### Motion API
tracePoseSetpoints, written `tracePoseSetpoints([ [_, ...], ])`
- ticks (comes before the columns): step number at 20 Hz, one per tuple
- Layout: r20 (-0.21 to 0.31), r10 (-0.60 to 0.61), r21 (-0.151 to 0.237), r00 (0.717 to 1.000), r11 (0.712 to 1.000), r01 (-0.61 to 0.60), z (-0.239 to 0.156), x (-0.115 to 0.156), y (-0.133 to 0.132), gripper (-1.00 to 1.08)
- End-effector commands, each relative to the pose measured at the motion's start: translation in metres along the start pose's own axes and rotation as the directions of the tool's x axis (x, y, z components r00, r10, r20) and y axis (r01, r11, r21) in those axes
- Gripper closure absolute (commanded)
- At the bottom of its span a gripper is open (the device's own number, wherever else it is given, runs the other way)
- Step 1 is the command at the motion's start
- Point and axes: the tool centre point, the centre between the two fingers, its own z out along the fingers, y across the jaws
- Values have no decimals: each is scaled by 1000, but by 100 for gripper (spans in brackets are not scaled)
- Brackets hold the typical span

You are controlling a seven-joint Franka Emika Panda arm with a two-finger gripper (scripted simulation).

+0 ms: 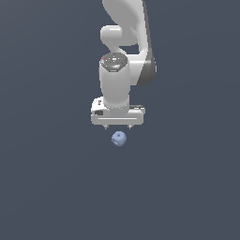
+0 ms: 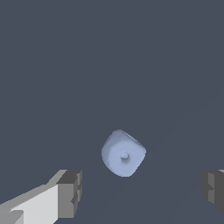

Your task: Pick up the object and move it to a goal position.

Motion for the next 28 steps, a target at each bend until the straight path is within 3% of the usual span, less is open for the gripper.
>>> tracePoseSetpoints([
  [1,0,0,0,1000,1000,0,0,0,0,-92],
  [18,18,-2,3,1000,1000,1,1,-5,-13,-92],
  [28,18,97,0,995,995,-97,16,-7,-13,-92],
])
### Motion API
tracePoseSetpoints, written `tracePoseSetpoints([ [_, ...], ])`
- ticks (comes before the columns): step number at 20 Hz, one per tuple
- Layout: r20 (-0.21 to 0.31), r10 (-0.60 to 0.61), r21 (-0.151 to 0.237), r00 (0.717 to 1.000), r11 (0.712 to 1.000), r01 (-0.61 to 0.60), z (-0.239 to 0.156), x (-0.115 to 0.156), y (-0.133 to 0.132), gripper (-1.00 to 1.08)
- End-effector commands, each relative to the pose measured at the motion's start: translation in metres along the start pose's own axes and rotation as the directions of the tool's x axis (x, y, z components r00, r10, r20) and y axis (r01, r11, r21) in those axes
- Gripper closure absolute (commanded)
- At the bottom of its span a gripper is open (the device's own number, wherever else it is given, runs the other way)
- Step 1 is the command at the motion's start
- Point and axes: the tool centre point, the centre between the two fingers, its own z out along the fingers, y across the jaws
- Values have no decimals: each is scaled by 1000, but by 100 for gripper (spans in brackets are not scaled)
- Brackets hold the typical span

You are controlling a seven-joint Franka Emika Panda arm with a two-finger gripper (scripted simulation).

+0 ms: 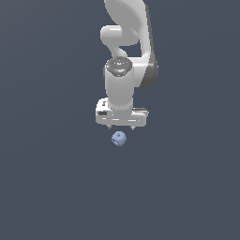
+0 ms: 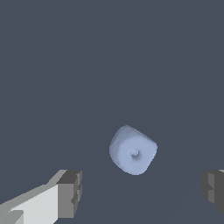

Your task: Pick up the object and move it to a goal position.

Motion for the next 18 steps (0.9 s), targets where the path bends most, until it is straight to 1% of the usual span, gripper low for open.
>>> tracePoseSetpoints([
  [1,0,39,0,999,999,-39,6,-1,0,-92],
  [5,-1,121,-2,993,993,-121,18,-3,1,-92],
  [8,-3,197,-3,980,980,-197,28,-5,2,-92],
  [13,-8,327,-7,945,945,-327,47,-9,5,-92],
  [18,-14,423,-11,906,906,-423,60,-13,7,-92],
])
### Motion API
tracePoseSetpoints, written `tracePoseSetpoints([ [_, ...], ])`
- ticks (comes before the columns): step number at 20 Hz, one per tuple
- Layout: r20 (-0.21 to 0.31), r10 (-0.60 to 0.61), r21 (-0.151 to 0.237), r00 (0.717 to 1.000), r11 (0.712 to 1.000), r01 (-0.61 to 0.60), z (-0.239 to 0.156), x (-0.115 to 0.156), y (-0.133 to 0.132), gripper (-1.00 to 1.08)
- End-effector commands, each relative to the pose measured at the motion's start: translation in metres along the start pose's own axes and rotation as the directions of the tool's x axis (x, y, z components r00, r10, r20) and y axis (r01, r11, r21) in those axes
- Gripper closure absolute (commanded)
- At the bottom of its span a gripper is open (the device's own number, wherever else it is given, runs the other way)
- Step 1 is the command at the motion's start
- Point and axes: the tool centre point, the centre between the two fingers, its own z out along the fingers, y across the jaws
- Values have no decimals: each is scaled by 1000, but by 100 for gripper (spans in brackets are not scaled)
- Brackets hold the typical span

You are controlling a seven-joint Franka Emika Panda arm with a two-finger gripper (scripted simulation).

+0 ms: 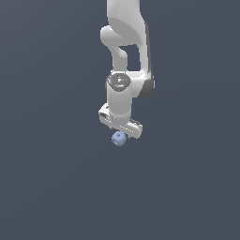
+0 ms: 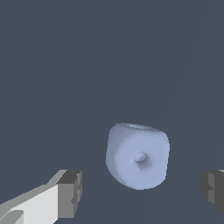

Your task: Pick up the object and move it to a goal position.

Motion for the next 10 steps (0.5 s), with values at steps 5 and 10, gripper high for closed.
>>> tracePoseSetpoints([
  [5,-6,99,-4,995,995,-99,13,-2,4,-92],
  [10,-8,131,-5,991,991,-131,17,-3,5,-92],
])
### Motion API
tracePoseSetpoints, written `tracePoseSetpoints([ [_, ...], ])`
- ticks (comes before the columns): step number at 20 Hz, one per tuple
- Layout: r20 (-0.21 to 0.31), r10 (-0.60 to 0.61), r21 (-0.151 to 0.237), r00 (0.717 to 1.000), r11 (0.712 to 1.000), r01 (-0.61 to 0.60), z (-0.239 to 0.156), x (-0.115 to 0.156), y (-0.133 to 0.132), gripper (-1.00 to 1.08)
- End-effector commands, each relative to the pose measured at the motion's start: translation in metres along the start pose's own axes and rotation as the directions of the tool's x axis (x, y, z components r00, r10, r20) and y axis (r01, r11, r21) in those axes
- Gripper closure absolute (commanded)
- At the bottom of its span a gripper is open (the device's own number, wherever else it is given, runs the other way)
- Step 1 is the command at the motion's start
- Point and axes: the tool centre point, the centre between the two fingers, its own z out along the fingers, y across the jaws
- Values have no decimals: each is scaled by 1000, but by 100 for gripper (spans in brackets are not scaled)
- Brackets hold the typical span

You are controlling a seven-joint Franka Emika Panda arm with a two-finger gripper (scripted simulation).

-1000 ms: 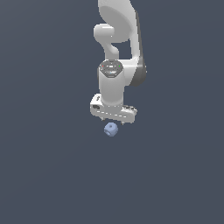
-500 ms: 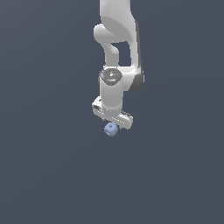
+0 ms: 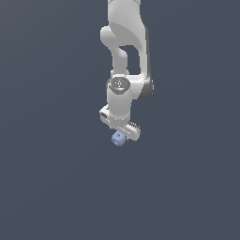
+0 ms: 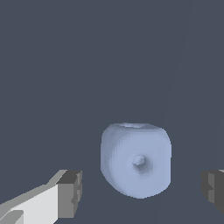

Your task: Pick up the object and move it to a goal position.

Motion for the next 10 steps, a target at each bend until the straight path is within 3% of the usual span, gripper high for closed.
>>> tracePoseSetpoints([
  [1,-1,11,0,1000,1000,-11,1,0,0,-92],
  [10,-1,9,0,1000,1000,-9,17,-1,1,-92],
])
